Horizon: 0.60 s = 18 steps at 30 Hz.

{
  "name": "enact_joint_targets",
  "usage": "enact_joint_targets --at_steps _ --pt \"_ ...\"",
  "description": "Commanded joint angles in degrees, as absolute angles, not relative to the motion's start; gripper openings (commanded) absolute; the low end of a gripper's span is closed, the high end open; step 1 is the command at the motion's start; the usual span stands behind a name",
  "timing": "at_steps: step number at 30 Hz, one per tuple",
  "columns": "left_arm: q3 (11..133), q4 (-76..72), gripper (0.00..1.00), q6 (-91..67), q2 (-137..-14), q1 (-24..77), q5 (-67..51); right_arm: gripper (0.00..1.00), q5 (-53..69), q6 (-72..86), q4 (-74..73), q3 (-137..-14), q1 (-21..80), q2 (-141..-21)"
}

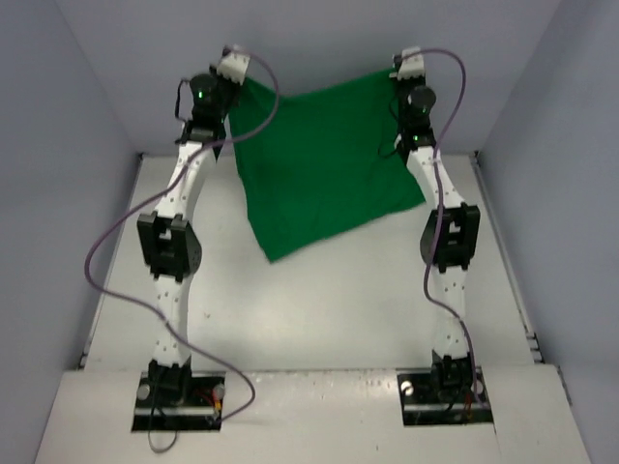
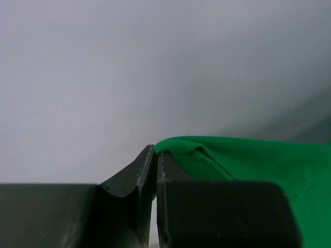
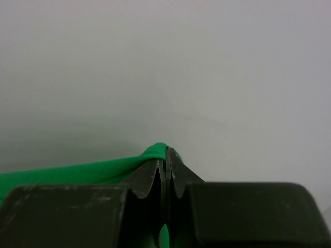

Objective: Fold and stack the t-shirts
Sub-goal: Flatten out the tshirt

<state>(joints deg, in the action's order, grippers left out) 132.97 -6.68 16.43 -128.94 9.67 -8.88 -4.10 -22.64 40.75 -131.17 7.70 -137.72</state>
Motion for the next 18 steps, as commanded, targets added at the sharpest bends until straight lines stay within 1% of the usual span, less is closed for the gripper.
enact_joint_targets --at_steps 1,4,8,11,14,17,18 --pt "156.0 -17.3 0.00 19.1 -128.9 7.2 -6.9 0.00 -4.4 -25.2 59.5 -141.9 9.9 -135.2" --pt "158.4 -19.2 0.00 19.3 -127.6 6.1 -7.5 0.00 -3.1 -25.5 66.5 -136.7 10.8 -130.7" --pt "152.5 -25.5 0.00 17.2 -120.8 3.7 -8.2 0.00 -1.4 -25.1 72.9 -131.8 11.6 -125.7" --pt "149.2 -28.2 0.00 14.4 -117.4 1.5 -9.8 0.00 -2.2 -24.2 73.0 -133.3 11.5 -124.4" --pt "145.4 -28.3 0.00 10.9 -115.6 0.0 -10.7 0.00 -1.5 -24.3 73.2 -131.0 11.1 -123.7" --pt "135.8 -29.6 0.00 7.4 -112.8 -2.5 -12.1 0.00 -0.8 -23.9 75.0 -125.4 10.6 -122.7" --pt "135.1 -29.8 0.00 7.0 -111.8 -2.5 -12.4 0.00 -0.5 -23.7 75.2 -125.0 10.6 -122.3"
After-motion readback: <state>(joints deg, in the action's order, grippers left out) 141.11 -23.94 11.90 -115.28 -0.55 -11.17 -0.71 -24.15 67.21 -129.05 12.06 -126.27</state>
